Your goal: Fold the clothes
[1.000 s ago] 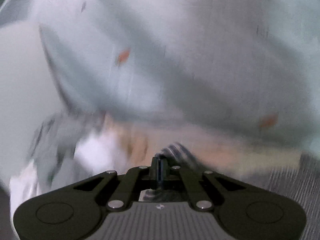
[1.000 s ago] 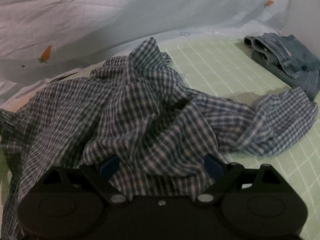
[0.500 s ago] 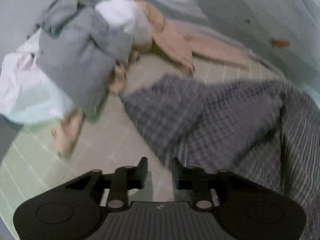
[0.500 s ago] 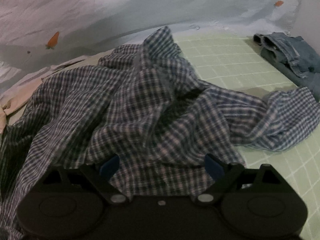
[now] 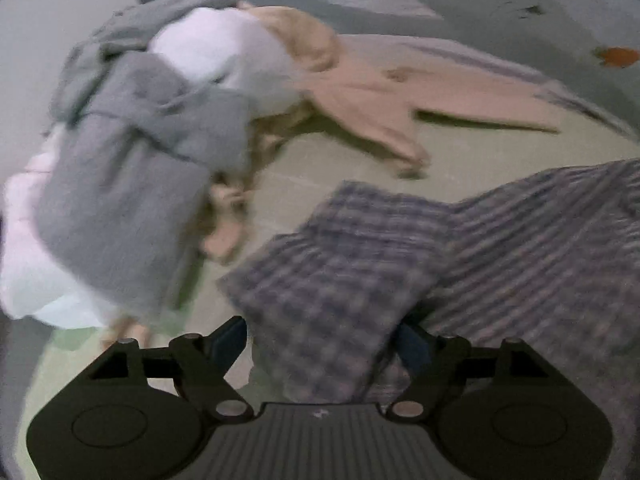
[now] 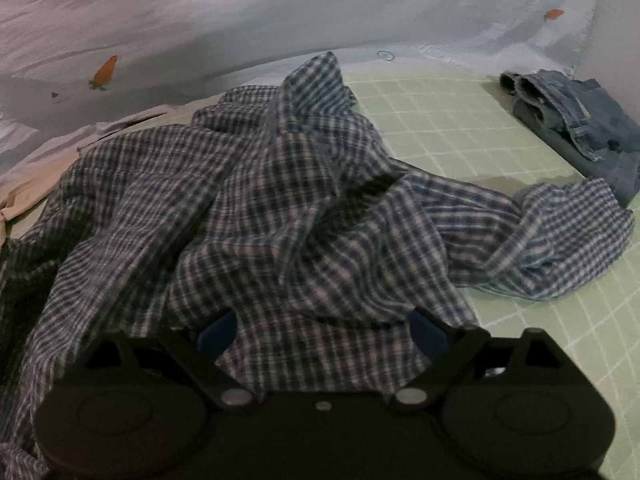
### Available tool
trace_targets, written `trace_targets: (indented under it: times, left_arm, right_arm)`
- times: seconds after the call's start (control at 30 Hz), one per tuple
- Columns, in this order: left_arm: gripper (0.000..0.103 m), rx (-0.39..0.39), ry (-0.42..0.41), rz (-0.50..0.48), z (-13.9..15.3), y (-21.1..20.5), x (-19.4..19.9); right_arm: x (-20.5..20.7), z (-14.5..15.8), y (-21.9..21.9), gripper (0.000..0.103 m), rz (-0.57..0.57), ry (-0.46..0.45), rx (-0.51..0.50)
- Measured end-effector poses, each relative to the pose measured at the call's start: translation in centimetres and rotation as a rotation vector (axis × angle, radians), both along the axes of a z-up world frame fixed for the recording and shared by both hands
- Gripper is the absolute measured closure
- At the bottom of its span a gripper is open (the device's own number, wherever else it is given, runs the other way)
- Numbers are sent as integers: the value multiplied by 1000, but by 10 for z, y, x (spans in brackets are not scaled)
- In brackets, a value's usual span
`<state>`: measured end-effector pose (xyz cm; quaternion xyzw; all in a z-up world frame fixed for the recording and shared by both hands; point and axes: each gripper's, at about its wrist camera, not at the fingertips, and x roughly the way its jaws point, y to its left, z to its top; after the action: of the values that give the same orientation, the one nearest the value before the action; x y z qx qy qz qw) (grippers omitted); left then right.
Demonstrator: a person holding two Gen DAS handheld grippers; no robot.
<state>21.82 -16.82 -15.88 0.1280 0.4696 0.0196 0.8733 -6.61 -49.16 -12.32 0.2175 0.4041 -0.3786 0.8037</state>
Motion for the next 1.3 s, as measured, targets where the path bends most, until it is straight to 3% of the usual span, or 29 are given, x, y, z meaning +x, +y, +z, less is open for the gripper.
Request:
trace_targets:
  times: [0.17,0.2,0.27,0.37,0.57,0.73,0.9,1.13,1.3]
  left_arm:
    - [22,238,-137,163,13,49,-8]
    - [22,247,-139,198,18,61,-9]
    - [22,218,-121,266,28,86,-13]
    - [22,123,-114,295,45,106,-28]
    - [22,4,-105,182,56,87,-71]
    - [22,-28,-84,95,55,63,-108]
    - [22,-35,-49,81,53,66,-131]
    - [21,-52,-9,-10,48,62,-156]
    - [21,-130,65,-9,39,65,-156]
  right_arm:
    - [-4,1,0,9,0,2,-5]
    - [-5,2,1,9,1,0,-5]
    - [-7,3,1,9,1,-3,-5]
    - [-14,6,2,9,6,-14,-7]
    - [-37,-1,8,7,22,17,20]
    - [-65,-20,21,6,38,76,68]
    - [-99,-38,36,6,26,114,121]
    - [-136,-39,63,4,43,110,146]
    - [-148,-37,78,4,58,143,169]
